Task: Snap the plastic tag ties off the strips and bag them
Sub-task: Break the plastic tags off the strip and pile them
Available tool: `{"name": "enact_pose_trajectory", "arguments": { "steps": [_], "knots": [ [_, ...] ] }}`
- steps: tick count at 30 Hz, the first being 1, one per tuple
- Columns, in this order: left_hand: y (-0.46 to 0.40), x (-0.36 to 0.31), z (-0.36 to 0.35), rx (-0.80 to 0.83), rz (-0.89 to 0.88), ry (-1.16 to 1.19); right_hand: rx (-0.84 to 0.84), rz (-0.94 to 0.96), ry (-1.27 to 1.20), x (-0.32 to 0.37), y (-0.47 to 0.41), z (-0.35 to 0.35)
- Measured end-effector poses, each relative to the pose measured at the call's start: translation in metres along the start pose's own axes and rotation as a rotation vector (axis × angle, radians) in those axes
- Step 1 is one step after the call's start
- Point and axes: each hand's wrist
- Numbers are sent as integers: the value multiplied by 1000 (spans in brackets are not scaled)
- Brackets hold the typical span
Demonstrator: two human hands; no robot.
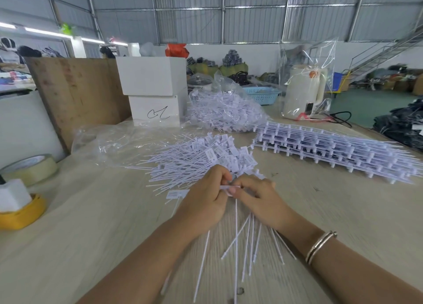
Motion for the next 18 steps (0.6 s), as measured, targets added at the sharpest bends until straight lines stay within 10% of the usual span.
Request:
{"name": "enact_pose_trajectory", "arguments": {
  "steps": [5, 18],
  "knots": [
    [-2, 6, 7, -11, 93, -306, -41, -74, -129, -4, 1, 5],
    [-2, 1, 2, -1, 190, 184, 97, -16, -143, -2, 2, 5]
  ]
}}
Point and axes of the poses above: each hand's wrist, its own y-axis away from the middle knuckle, its own z-axis out of the back of the hand, x = y × z, and after that the axes turned 8 degrees about -z, right-handed
